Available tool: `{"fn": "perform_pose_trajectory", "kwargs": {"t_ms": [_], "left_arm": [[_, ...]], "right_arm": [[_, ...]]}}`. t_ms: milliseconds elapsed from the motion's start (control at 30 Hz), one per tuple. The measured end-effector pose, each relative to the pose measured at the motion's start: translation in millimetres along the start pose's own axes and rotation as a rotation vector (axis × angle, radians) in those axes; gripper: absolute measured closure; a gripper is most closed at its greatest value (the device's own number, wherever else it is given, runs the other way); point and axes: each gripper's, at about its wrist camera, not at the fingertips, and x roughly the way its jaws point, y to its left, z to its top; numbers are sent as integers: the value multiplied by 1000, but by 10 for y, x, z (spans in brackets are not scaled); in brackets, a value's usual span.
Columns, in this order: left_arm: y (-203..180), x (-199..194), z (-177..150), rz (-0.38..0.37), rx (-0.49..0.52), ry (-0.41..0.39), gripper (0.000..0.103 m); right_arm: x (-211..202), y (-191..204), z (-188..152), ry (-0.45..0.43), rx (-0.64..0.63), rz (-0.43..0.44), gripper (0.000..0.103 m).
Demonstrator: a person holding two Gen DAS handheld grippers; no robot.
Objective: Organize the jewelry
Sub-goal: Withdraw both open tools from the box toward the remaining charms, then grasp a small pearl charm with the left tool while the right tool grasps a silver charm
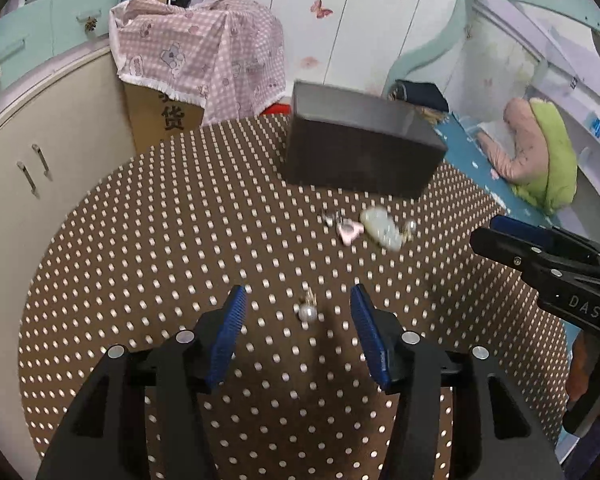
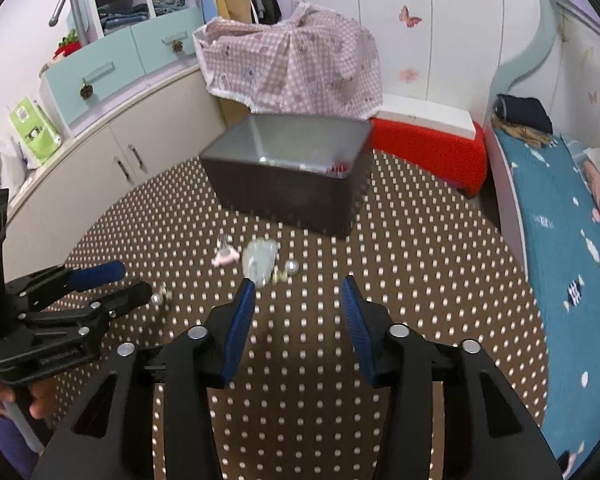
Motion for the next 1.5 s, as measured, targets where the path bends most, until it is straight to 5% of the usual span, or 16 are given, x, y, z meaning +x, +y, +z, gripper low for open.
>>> {"fn": "perform_pose_trajectory", "kwargs": {"t_ms": [267, 633, 1233, 1500], "left_arm": [[-63, 132, -74, 37, 37, 27, 61], [-120, 222, 12, 70, 87, 33, 94], [70, 211, 154, 7, 49, 22, 94], [80, 202, 211, -18, 50, 17, 94]], "right_arm": [[128, 23, -115, 39, -2, 17, 56], [308, 47, -48, 58, -13, 20, 56], [750, 142, 260, 81, -105, -30, 58], [805, 249, 286, 79, -145, -5, 85]]}}
